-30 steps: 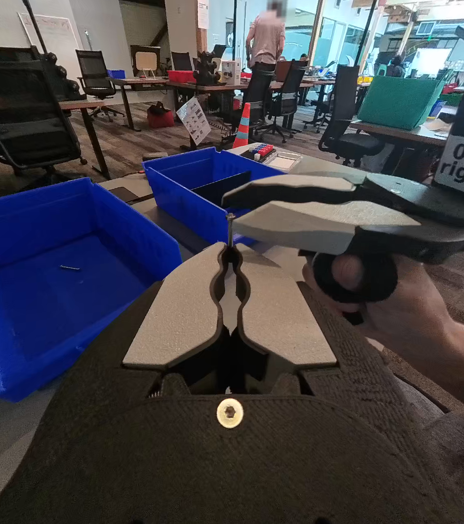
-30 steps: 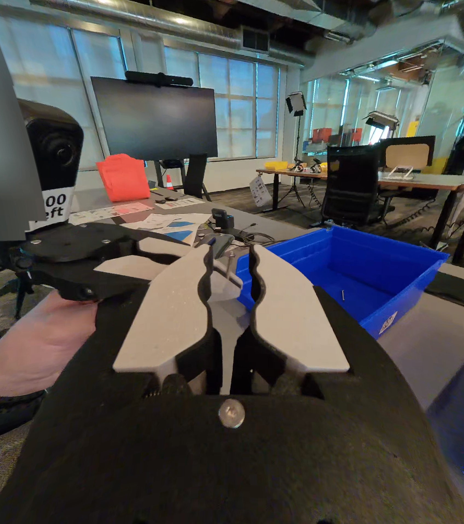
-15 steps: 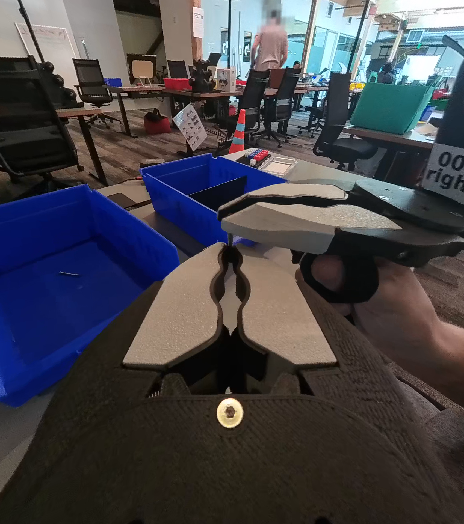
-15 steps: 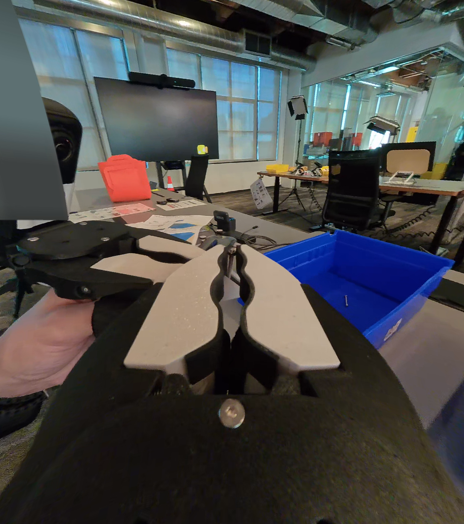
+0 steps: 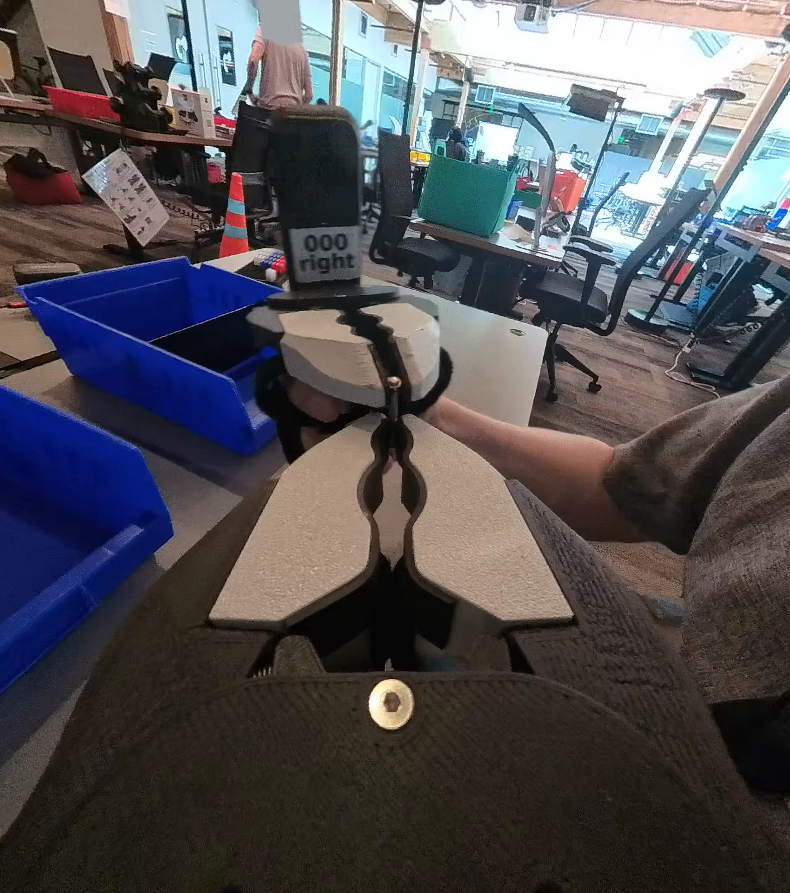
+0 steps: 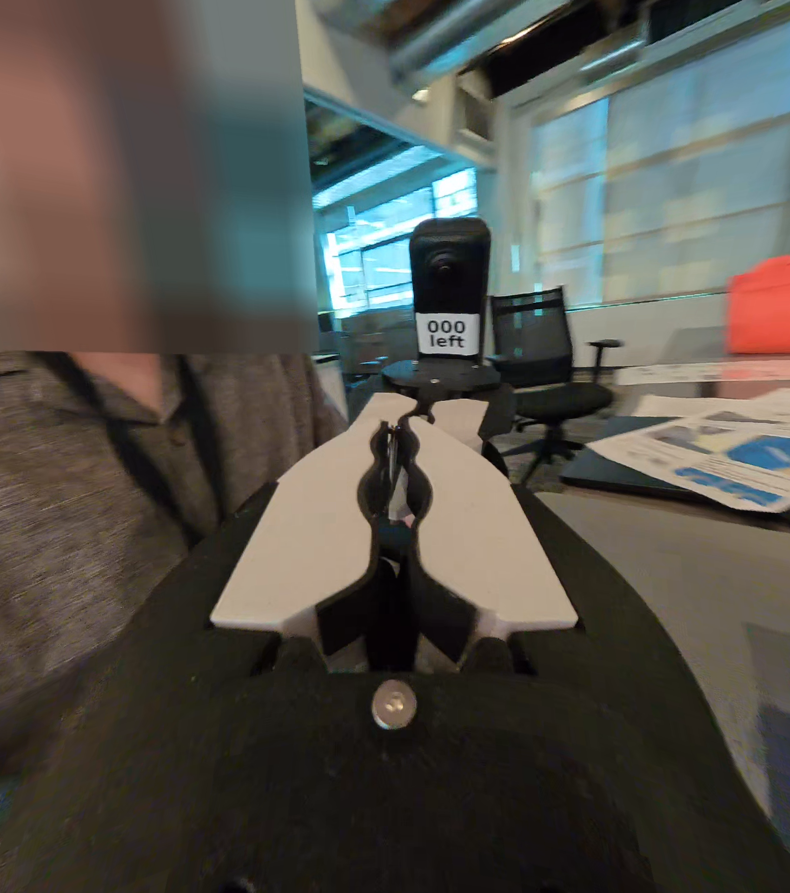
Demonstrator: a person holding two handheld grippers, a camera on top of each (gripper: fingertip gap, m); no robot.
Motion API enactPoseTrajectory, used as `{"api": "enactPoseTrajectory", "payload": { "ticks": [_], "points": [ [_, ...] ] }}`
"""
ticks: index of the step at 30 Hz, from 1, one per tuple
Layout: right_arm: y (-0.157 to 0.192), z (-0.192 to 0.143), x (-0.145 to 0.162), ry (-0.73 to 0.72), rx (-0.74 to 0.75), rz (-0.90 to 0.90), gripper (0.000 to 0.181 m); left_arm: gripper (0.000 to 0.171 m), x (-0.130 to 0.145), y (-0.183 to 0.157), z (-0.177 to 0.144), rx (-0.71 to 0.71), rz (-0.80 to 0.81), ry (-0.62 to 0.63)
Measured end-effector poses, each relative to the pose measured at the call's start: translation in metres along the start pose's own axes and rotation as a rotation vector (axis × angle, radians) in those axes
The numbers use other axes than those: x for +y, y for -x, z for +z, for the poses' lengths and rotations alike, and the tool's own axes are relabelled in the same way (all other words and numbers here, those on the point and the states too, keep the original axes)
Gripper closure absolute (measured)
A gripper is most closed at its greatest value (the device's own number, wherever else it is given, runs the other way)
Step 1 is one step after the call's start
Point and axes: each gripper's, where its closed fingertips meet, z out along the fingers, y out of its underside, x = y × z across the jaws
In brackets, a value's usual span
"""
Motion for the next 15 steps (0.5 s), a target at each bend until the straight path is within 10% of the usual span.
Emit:
{"api": "enactPoseTrajectory", "payload": {
  "ticks": [15],
  "points": [
    [-0.003, -0.012, -0.004, -0.065, -0.056, 0.019, 0.177, 0.170, -0.001, 0.006, 0.000, -0.050, 0.013, -0.009]
  ]
}}
